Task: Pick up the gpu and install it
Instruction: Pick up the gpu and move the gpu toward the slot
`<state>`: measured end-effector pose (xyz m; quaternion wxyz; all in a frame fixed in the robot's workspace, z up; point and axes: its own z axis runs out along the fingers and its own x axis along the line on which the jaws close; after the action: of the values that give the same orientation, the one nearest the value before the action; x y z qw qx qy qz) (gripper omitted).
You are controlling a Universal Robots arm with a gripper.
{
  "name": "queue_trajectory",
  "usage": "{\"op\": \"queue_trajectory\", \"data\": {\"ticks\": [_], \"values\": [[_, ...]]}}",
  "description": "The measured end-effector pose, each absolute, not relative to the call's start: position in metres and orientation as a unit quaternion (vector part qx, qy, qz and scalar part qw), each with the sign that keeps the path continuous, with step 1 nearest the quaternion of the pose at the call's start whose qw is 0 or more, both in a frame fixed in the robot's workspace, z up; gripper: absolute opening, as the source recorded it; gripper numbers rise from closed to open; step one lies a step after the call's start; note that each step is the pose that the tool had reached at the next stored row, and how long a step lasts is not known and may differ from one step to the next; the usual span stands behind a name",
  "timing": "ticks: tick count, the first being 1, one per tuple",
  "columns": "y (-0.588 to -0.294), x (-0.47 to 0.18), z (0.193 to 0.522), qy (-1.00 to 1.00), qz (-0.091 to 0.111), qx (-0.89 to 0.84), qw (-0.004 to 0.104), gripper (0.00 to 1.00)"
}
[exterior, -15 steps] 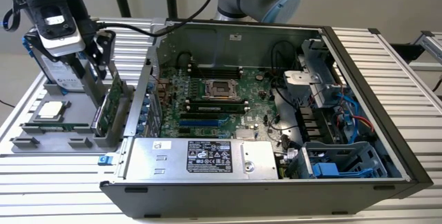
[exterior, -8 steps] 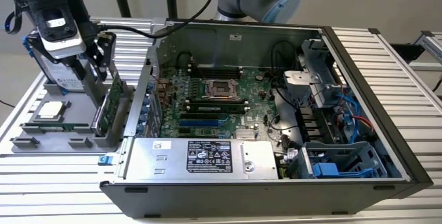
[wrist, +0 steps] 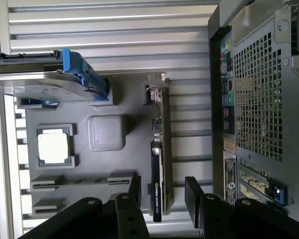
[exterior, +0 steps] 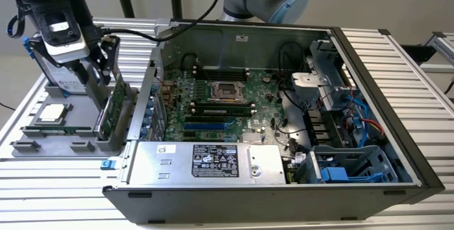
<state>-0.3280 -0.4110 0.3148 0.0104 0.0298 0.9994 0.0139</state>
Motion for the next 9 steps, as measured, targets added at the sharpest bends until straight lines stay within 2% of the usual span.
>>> {"op": "queue_trajectory", "data": {"ticks": [9], "values": [[-0.411, -0.328, 0.3076, 0.999, 0.014, 0.031, 0.01, 1.0]]}}
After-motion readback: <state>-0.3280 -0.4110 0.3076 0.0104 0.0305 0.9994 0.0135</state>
